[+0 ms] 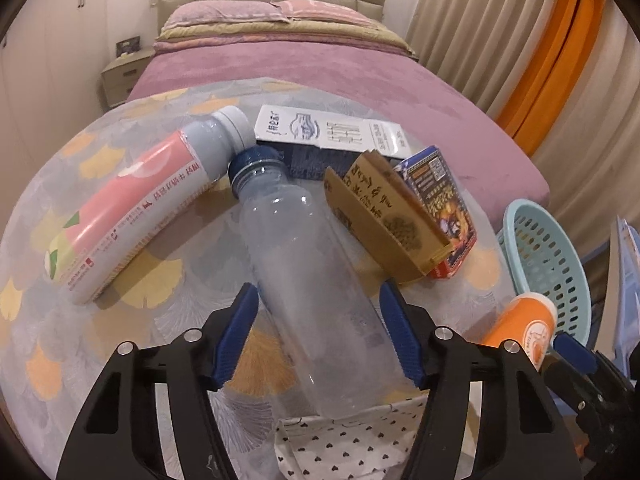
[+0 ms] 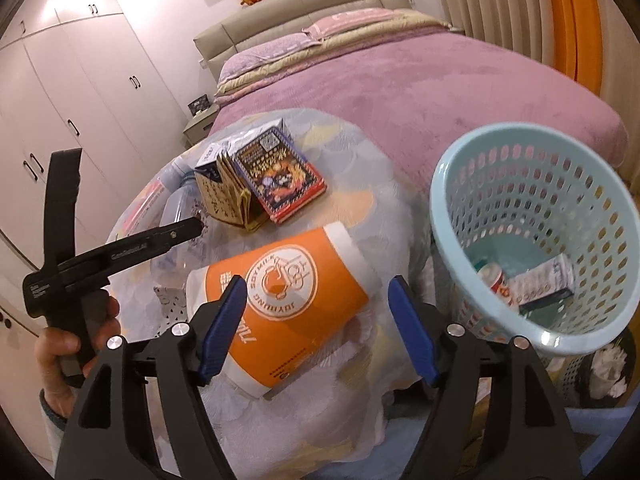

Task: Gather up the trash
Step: 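Grasp the clear plastic bottle with the left tool while the right tool grasps the orange-and-white cup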

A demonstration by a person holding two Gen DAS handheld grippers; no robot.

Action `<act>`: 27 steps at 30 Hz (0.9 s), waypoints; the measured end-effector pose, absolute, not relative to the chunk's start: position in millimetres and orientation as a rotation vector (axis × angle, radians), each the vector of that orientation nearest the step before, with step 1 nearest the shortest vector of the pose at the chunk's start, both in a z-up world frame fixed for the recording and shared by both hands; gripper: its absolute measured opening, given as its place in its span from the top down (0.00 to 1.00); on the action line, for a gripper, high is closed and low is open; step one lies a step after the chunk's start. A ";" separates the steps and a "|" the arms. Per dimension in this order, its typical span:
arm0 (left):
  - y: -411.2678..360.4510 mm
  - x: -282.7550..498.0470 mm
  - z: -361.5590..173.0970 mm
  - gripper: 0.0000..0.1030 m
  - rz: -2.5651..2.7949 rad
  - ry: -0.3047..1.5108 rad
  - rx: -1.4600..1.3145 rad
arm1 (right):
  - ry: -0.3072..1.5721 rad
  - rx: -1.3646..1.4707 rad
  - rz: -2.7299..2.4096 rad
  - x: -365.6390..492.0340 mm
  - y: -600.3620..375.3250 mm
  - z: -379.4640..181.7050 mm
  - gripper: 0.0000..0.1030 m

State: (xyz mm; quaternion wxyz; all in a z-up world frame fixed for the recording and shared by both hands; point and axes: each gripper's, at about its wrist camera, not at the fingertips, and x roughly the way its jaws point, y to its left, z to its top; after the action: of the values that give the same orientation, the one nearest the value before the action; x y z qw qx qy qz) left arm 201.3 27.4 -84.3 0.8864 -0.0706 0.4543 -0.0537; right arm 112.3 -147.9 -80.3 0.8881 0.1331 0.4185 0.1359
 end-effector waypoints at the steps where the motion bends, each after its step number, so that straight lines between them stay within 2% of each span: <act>1: 28.4 200.3 -84.6 0.40 -0.117 0.942 -0.148 | 0.875 0.280 0.285 112.7 -147.9 -82.0 0.32; 13: 41.1 182.6 -84.0 0.51 -0.155 0.915 -0.179 | 0.934 0.304 0.349 127.2 -126.0 -98.3 0.31; 27: 49.2 181.6 -85.9 0.51 -0.169 0.924 -0.170 | 0.977 0.408 0.393 168.2 -111.0 -108.8 0.31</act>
State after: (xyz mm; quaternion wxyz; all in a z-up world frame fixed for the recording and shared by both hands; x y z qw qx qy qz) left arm 181.6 49.2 -85.9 0.8882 -0.0818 0.4448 -0.0812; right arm 168.2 -111.0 -108.8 0.8447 0.1935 0.4629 0.1864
